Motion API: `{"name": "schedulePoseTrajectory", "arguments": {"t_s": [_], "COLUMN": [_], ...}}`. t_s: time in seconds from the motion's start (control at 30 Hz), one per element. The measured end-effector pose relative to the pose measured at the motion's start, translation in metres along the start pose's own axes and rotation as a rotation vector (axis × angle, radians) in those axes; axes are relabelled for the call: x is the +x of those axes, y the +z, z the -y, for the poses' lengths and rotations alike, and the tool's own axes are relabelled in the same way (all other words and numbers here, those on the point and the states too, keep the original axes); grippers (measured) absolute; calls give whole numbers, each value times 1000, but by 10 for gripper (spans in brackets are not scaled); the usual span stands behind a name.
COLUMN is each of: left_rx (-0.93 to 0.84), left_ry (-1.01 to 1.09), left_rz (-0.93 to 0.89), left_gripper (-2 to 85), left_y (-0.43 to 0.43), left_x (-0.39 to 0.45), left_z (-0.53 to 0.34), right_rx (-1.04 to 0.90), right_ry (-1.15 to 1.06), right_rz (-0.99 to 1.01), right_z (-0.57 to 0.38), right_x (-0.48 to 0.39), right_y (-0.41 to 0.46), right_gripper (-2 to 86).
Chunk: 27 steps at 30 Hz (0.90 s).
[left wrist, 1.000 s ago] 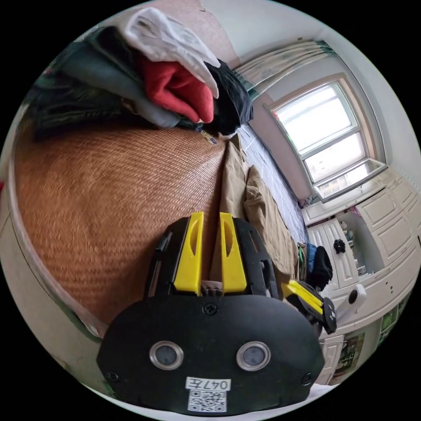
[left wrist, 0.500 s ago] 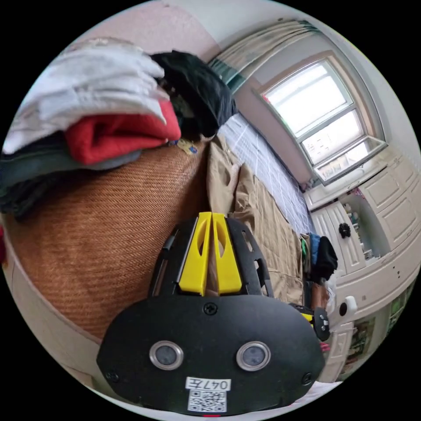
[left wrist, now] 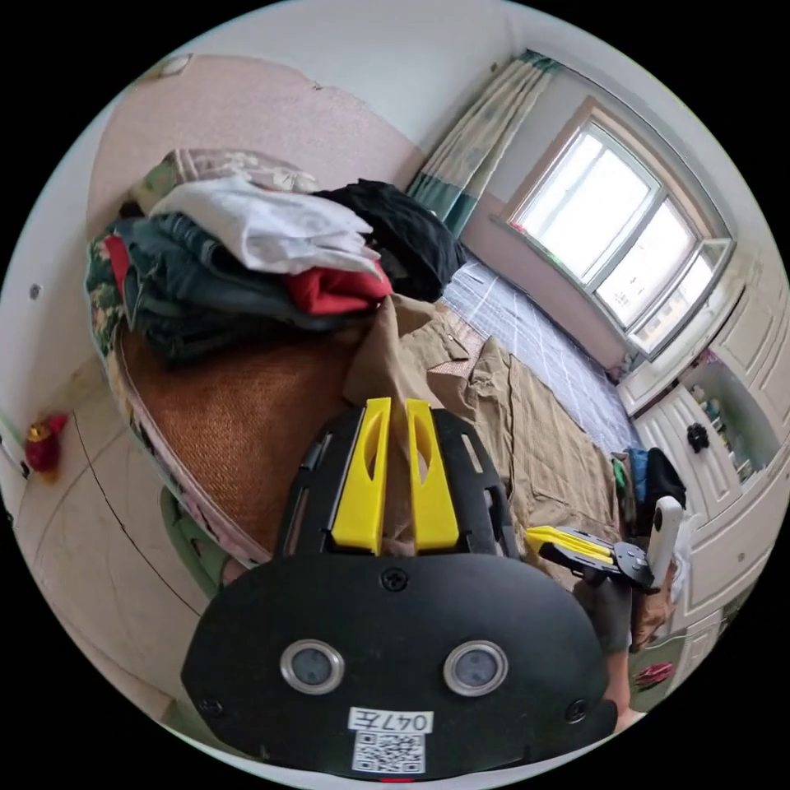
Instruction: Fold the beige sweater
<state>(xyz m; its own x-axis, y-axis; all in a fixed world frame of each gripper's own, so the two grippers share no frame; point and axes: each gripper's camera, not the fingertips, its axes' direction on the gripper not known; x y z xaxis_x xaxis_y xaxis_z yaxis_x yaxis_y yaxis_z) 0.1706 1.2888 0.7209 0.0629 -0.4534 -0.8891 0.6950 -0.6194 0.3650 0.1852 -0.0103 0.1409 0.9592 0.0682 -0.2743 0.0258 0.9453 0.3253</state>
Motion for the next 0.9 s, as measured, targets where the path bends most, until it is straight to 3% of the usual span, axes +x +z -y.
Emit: {"name": "schedulePoseTrajectory", "arguments": {"t_s": [0.17,0.33,0.5,0.6,0.7,0.77,0.83,0.9], "left_rx": [25,-8,-24,-23,25,-118,-225,-168], "left_ry": [-92,-223,-271,-150,211,541,594,480], "left_rz": [-36,-190,-254,-285,-369,-457,-407,-250], "left_gripper": [64,60,70,18,-5,-6,-4,6], "left_y": [-7,21,60,69,49,54,65,56], "left_x": [-46,-77,-60,6,141,262,306,294], "left_z": [29,68,131,174,184,148,110,87], "right_rx": [143,-5,12,9,12,33,67,116], "right_ry": [-40,-37,-42,-63,-67,-43,-16,-6], "right_rz": [-16,-69,-101,-139,-150,-137,-110,-86], "right_z": [-7,-6,-18,-22,-28,-35,-44,-57], "right_x": [-12,-12,-16,-24,-26,-23,-19,-19], "right_y": [-37,1,5,3,0,-9,-21,-39], "right_gripper": [-4,-3,-2,-2,-2,-2,-2,-2]}}
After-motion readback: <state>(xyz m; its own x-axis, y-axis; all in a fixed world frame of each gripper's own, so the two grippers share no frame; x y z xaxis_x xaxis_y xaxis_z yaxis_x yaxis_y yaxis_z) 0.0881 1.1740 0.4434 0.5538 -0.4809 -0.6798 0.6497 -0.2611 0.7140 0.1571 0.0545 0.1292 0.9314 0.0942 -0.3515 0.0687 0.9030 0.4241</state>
